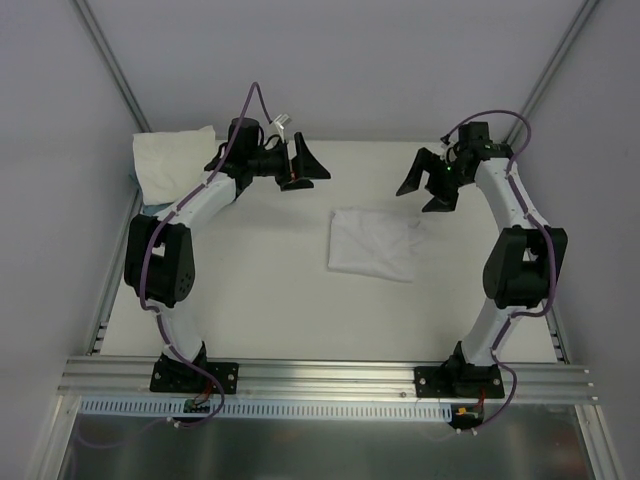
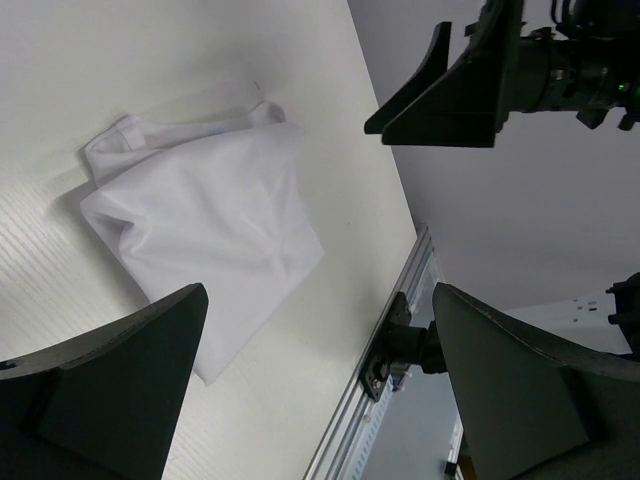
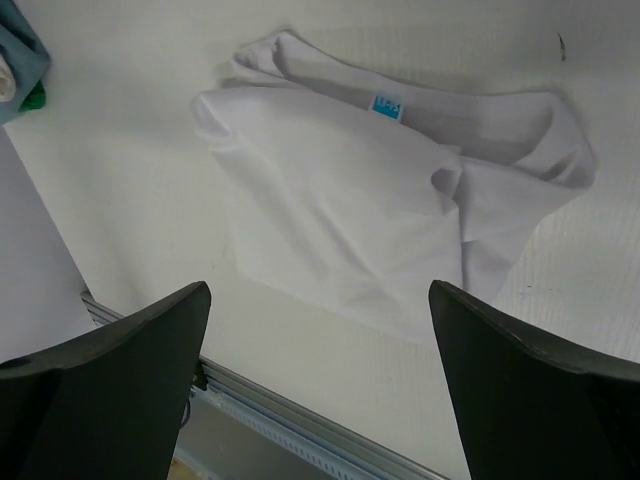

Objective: Fold and stack the t-shirts
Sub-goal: Smooth out wrinkles on the folded tshirt

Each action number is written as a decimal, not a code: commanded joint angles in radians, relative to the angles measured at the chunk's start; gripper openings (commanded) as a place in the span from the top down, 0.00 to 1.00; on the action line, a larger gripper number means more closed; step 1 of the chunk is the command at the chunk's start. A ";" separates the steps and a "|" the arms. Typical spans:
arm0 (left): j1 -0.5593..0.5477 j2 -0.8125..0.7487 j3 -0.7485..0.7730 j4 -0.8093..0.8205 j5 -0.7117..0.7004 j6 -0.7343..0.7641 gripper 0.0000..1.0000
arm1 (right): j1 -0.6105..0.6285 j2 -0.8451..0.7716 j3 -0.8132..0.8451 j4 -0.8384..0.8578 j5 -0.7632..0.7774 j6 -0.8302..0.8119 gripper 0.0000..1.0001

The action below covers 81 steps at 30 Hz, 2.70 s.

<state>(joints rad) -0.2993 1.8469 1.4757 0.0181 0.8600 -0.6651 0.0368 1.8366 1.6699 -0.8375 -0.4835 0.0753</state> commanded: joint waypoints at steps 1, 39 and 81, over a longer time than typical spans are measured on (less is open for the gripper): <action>0.006 -0.008 0.021 0.034 0.034 -0.002 0.01 | -0.002 0.036 -0.038 -0.026 0.020 -0.039 0.04; 0.043 -0.045 -0.006 0.008 0.043 0.018 0.01 | -0.003 0.286 0.044 0.075 0.026 -0.032 1.00; -0.070 0.514 0.371 -0.225 0.140 0.048 0.01 | -0.032 0.081 -0.124 0.071 0.046 -0.034 1.00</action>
<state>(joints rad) -0.3340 2.3730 1.7977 -0.2016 0.9482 -0.6277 0.0109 1.9255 1.5345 -0.7631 -0.4278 0.0410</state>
